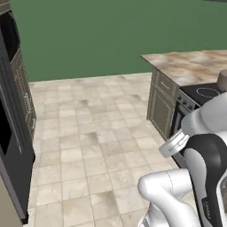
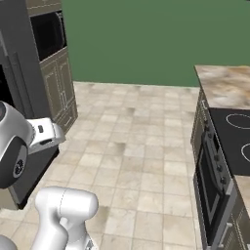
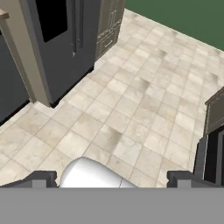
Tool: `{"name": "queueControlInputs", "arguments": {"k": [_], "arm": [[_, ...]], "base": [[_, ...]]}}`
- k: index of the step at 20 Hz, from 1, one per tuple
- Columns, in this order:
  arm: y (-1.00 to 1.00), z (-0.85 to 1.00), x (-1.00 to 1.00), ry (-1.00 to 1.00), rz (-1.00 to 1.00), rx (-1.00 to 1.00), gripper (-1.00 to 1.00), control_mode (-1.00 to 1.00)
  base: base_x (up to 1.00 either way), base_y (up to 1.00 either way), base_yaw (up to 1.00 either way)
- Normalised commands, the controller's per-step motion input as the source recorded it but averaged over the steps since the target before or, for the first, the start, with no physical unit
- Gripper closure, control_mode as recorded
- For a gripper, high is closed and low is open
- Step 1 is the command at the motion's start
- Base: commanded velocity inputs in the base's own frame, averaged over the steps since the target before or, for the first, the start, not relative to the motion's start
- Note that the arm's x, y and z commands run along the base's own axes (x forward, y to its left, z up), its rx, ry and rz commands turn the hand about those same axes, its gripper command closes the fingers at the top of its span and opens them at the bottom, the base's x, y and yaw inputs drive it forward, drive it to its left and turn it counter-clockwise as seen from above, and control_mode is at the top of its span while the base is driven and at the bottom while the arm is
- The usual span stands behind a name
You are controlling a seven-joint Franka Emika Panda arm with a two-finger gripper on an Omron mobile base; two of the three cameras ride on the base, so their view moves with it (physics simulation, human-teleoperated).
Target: Move the pot and pan from the stove into the sink.
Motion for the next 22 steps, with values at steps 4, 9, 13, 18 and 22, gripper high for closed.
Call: {"name": "queueControlInputs", "arguments": {"k": [4, 9, 13, 18, 22], "arm": [[0.00, 0.00, 0.00, 0.00, 0.00, 0.00, -1.00, 1.00], [0.00, 0.00, 0.00, 0.00, 0.00, 0.00, -1.00, 1.00], [0.00, 0.00, 0.00, 0.00, 0.00, 0.00, -1.00, 1.00], [0.00, 0.00, 0.00, 0.00, 0.00, 0.00, -1.00, 1.00], [0.00, 0.00, 0.00, 0.00, 0.00, 0.00, -1.00, 1.00]], "base": [[0.00, -0.06, -0.12], [0.03, 0.02, 0.00], [0.51, 0.18, -0.04], [0.81, 0.31, -0.05], [0.94, 0.36, -0.05]]}}
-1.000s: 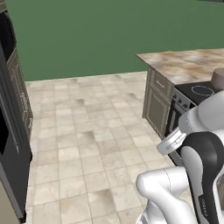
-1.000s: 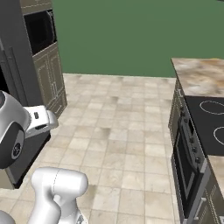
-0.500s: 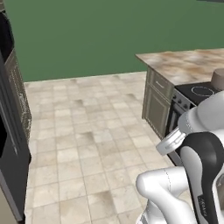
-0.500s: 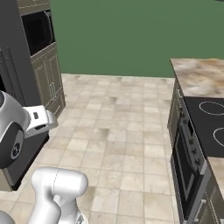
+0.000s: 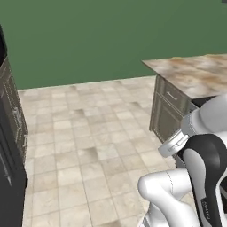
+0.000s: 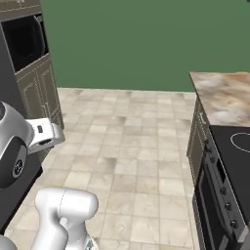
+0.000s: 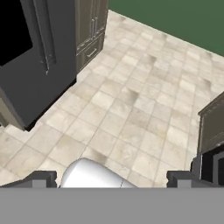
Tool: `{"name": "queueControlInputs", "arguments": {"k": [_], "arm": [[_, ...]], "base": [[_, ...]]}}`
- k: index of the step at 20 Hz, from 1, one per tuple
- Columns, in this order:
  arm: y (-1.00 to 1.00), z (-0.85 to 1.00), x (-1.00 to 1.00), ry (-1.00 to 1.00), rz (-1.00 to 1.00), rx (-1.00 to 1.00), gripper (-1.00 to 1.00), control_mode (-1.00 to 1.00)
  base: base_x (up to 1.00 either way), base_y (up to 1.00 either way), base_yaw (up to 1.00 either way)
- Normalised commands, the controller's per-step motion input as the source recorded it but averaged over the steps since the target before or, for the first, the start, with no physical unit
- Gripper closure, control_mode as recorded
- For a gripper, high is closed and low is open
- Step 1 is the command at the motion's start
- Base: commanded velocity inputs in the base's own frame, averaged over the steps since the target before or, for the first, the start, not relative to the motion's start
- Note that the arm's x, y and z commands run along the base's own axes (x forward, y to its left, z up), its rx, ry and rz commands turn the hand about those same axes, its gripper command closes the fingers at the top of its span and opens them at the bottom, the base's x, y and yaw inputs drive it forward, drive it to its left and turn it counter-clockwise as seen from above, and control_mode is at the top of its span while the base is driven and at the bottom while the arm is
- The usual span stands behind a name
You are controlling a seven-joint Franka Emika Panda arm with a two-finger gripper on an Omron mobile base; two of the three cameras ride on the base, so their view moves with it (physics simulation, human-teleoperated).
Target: Move the pot and pan from the stove into the sink.
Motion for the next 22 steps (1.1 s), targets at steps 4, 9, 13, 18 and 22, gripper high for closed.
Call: {"name": "queueControlInputs", "arguments": {"k": [4, 9, 13, 18, 22], "arm": [[0.00, 0.00, 0.00, 0.00, 0.00, 0.00, -1.00, 1.00], [0.00, 0.00, 0.00, 0.00, 0.00, 0.00, -1.00, 1.00], [0.00, 0.00, 0.00, 0.00, 0.00, 0.00, -1.00, 1.00], [0.00, 0.00, 0.00, 0.00, 0.00, 0.00, -1.00, 1.00], [0.00, 0.00, 0.00, 0.00, 0.00, 0.00, -1.00, 1.00]], "base": [[0.98, 0.38, -0.06], [0.95, 0.37, -0.05], [0.88, 0.35, -0.05], [0.64, 0.25, -0.07], [0.01, -0.02, -0.03]]}}
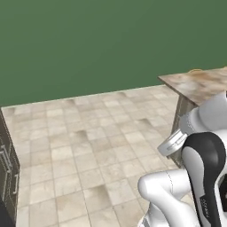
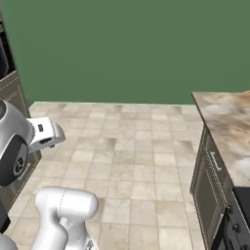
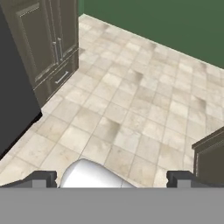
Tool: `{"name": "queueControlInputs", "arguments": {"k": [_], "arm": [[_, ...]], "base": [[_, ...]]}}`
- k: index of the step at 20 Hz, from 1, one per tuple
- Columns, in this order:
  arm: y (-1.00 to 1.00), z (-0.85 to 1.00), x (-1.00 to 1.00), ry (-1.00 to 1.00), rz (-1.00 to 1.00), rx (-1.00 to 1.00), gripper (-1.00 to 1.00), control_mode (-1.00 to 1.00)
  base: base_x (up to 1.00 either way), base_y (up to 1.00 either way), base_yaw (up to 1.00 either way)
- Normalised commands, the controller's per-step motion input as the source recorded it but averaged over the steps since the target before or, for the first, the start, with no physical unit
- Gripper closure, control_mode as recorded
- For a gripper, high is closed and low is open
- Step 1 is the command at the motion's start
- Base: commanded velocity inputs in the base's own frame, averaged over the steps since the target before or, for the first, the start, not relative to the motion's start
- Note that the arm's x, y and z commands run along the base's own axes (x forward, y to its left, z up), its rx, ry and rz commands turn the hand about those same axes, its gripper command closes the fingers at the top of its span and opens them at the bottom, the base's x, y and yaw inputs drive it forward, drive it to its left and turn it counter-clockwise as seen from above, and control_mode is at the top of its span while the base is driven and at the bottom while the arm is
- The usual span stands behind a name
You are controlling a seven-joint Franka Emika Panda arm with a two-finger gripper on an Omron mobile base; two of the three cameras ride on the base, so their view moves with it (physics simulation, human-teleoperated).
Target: Move the pot and pan from the stove into the sink.
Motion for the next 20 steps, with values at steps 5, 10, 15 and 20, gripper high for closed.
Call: {"name": "queueControlInputs", "arguments": {"k": [5, 10, 15, 20], "arm": [[0.00, 0.00, 0.00, 0.00, 0.00, 0.00, -1.00, 1.00], [0.00, 0.00, 0.00, 0.00, 0.00, 0.00, -1.00, 1.00], [0.00, 0.00, 0.00, 0.00, 0.00, 0.00, -1.00, 1.00], [0.00, 0.00, 0.00, 0.00, 0.00, 0.00, -1.00, 1.00]], "base": [[0.14, 0.00, -0.44], [0.00, 0.00, -0.50], [0.00, 0.00, -0.50], [0.03, 0.00, -0.50]]}}
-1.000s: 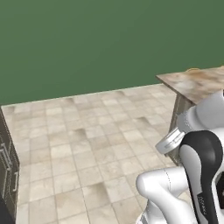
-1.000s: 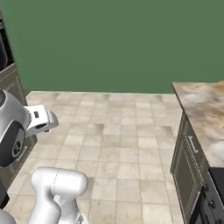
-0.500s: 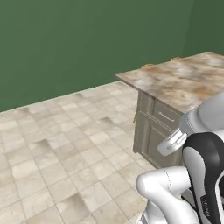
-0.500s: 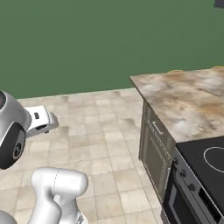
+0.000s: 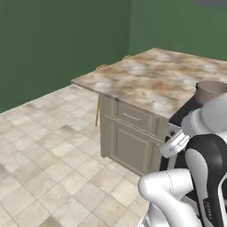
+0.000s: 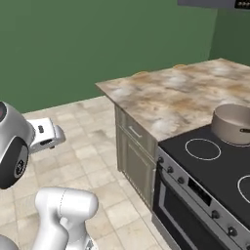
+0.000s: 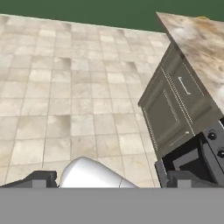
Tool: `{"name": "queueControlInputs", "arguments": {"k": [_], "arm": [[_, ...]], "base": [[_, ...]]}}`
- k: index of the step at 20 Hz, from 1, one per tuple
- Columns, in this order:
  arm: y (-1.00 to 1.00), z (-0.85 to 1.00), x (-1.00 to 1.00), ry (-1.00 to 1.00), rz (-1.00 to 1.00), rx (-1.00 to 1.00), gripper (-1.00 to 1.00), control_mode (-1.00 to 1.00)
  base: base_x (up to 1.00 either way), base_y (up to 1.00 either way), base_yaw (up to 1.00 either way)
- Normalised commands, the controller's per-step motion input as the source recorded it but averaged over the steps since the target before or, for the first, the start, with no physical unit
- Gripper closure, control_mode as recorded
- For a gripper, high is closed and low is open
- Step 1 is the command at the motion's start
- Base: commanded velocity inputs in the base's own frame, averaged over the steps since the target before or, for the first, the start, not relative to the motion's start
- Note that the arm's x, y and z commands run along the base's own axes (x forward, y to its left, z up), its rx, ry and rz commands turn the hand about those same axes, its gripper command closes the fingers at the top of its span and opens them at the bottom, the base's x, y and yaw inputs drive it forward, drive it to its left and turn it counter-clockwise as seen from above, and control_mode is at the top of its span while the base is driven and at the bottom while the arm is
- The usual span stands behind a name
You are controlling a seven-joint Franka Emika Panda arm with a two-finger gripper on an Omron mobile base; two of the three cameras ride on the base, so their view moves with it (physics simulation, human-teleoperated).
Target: Move the pot and pan from the stove into the sink.
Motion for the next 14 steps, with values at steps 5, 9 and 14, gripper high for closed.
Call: {"name": "queueControlInputs", "arguments": {"k": [5, 9, 14], "arm": [[0.00, 0.00, 0.00, 0.00, 0.00, 0.00, -1.00, 1.00], [0.00, 0.00, 0.00, 0.00, 0.00, 0.00, -1.00, 1.00], [0.00, 0.00, 0.00, 0.00, 0.00, 0.00, -1.00, 1.00]], "base": [[0.04, 0.00, -0.50], [0.04, -0.02, -0.49], [0.04, -0.04, -0.48]]}}
